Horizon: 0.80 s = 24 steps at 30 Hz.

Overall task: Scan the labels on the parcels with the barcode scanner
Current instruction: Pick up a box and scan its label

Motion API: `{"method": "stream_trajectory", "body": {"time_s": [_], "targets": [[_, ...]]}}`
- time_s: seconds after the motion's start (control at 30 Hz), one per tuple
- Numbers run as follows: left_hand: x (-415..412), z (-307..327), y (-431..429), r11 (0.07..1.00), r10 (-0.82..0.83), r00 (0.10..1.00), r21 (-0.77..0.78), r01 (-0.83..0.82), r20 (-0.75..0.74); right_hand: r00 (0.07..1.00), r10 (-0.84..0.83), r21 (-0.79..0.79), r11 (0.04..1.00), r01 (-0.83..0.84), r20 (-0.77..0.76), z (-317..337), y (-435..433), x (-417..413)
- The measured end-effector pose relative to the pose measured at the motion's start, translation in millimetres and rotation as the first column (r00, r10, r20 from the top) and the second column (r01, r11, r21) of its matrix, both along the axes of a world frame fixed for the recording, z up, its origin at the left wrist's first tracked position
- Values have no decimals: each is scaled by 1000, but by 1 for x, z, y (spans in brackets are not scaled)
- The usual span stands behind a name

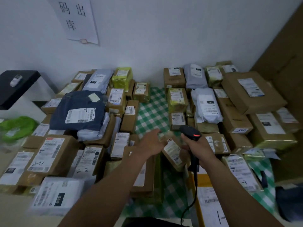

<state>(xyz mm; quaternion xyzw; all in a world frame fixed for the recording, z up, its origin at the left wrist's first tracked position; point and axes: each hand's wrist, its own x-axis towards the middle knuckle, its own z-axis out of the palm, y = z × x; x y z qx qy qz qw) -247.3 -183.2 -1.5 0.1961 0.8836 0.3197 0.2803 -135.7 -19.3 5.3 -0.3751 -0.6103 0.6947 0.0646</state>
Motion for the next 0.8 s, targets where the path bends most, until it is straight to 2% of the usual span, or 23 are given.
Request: {"method": "stream_trajectory", "body": {"time_s": [0.07,0.27,0.5,0.6,0.8], "targets": [[-26,-5,13,995,-92,995,-39,94,46,999,-29,16,999,28,21,0,8,-5],[-85,-49,45,957,-171,952,-186,221,253,992,-34,56,998,27,123,-8,21,-22],[-102,-99,66,910,-254,874,-204,361,414,968,-118,103,990,97,221,-30,35,-33],[-110,-111,65,927,-204,852,-184,326,482,965,-129,102,989,108,227,-34,37,-35],[-126,-104,46,979,-107,882,-106,174,459,964,-145,85,988,129,224,-30,35,-37]]}}
